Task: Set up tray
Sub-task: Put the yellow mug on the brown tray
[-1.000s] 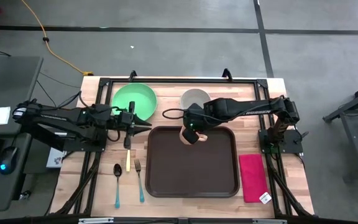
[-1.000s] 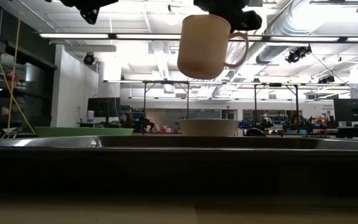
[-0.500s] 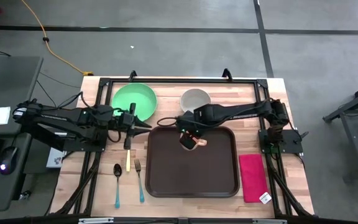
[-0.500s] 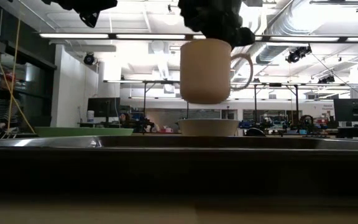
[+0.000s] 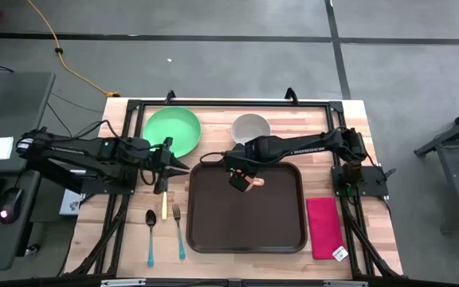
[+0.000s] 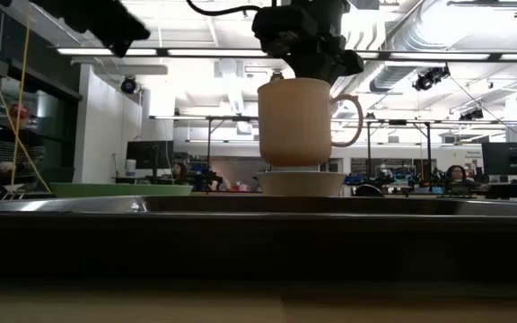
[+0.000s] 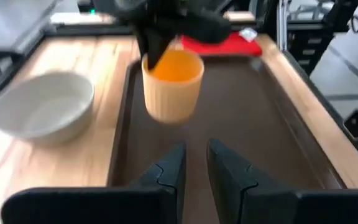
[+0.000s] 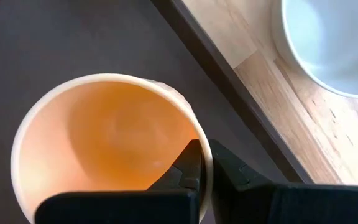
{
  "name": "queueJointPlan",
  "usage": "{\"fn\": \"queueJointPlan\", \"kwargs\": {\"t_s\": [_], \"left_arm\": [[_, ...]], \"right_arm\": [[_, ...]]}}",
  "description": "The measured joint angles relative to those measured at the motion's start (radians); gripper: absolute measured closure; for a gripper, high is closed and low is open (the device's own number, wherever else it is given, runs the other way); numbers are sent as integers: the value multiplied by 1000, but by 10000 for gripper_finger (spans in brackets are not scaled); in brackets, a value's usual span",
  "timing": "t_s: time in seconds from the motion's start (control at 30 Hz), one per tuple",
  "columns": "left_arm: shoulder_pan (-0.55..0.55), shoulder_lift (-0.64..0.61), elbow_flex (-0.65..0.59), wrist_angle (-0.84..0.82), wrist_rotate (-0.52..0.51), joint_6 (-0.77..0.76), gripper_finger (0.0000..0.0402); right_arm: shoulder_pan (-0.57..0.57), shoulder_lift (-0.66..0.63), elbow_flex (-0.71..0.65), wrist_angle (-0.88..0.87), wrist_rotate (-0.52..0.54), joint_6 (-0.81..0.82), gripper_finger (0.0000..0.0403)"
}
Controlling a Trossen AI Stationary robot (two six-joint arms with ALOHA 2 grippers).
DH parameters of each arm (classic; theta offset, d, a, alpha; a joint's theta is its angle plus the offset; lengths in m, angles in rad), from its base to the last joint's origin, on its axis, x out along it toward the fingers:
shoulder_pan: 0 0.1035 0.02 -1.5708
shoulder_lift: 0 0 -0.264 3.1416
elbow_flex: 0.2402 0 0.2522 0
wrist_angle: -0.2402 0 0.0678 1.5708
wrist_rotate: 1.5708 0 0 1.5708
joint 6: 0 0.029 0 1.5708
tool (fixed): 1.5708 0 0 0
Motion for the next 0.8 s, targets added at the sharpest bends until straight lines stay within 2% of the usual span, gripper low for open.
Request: {"fn": "queueJointPlan", "kwargs": {"t_s": [0.27,0.47,0.8], "left_arm": [[0,-60,0,-185,5,-108,305],[0,-89,0,-244,5,-132,305],[0,-95,0,-289,6,-132,305]], "right_arm": [[0,30,0,62,-24,-20,403],[0,73,0,76,-48,-39,403],[-11,118,0,100,-26,-62,403]]}}
